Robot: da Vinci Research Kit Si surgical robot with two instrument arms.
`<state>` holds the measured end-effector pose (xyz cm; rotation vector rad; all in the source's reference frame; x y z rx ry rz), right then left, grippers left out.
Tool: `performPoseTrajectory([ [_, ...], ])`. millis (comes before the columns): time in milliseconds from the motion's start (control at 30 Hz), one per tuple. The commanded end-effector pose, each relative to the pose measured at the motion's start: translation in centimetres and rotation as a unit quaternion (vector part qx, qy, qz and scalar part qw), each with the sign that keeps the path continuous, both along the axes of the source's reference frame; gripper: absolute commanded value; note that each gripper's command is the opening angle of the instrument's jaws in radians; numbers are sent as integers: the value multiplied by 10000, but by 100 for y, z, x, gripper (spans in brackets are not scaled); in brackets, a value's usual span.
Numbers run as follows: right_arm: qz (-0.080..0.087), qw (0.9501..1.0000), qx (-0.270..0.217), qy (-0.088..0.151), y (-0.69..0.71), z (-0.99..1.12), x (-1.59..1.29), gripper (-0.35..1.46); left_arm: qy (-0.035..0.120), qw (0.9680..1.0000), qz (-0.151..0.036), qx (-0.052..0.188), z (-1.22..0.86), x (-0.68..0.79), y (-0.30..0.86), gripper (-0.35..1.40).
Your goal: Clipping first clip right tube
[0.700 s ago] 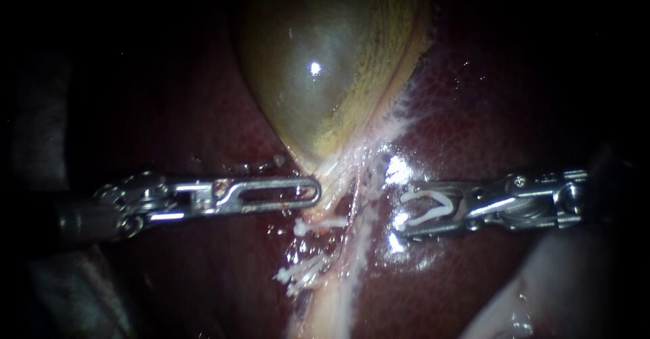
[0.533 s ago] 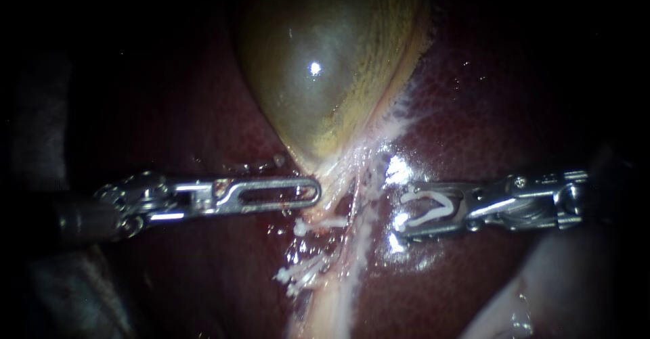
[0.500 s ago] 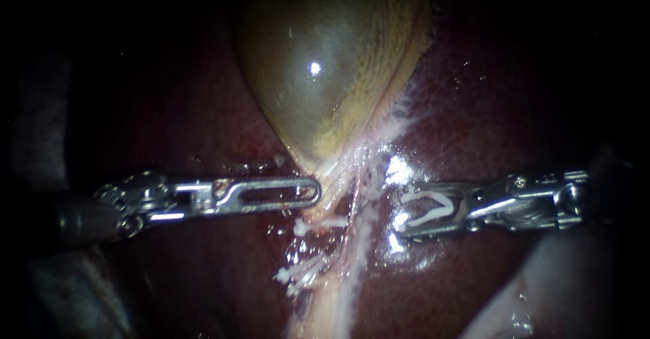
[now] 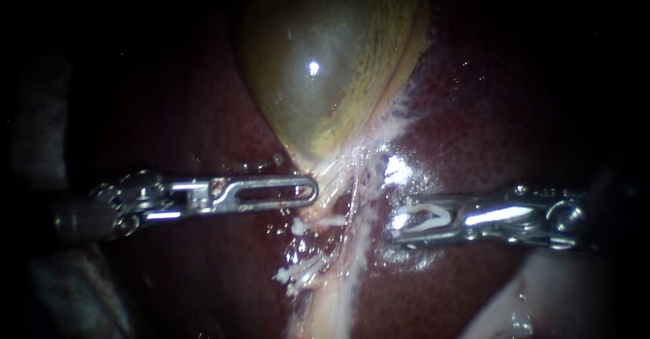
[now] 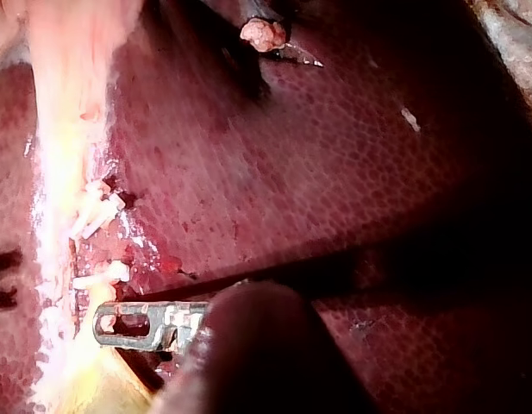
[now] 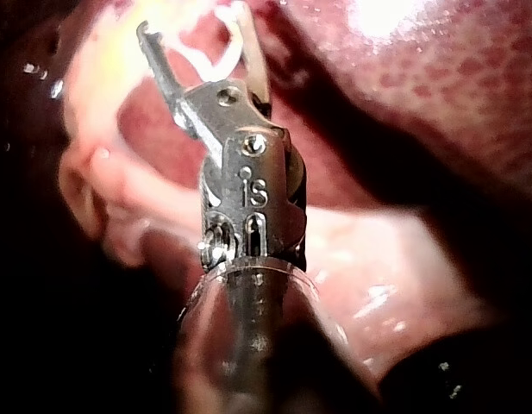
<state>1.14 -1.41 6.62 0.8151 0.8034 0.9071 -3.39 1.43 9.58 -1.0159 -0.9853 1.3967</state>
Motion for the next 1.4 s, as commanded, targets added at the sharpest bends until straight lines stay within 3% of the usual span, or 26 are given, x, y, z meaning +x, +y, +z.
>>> performPoseTrajectory([
  [33, 27, 10000, 65, -15, -1, 0, 1, 60, -13, 10000, 11, 12, -2, 2, 0, -35],
  [200, 124, 9991, 404, -92, -6, 2, 11, 60, -24, 10000, 21, 40, -15, 9, 0, -35],
  [533, 10, 9962, 787, -381, -21, 22, 36, 60, -40, 9999, 30, 104, -44, 15, 2, -35],
  [933, 25, 9955, 872, -369, -17, 32, 64, 59, -35, 9999, 67, 138, -75, 21, 0, -35],
  [1400, 23, 9954, 892, -354, -2, 51, 97, 59, -17, 9998, 115, 157, -83, 25, -3, -35],
])
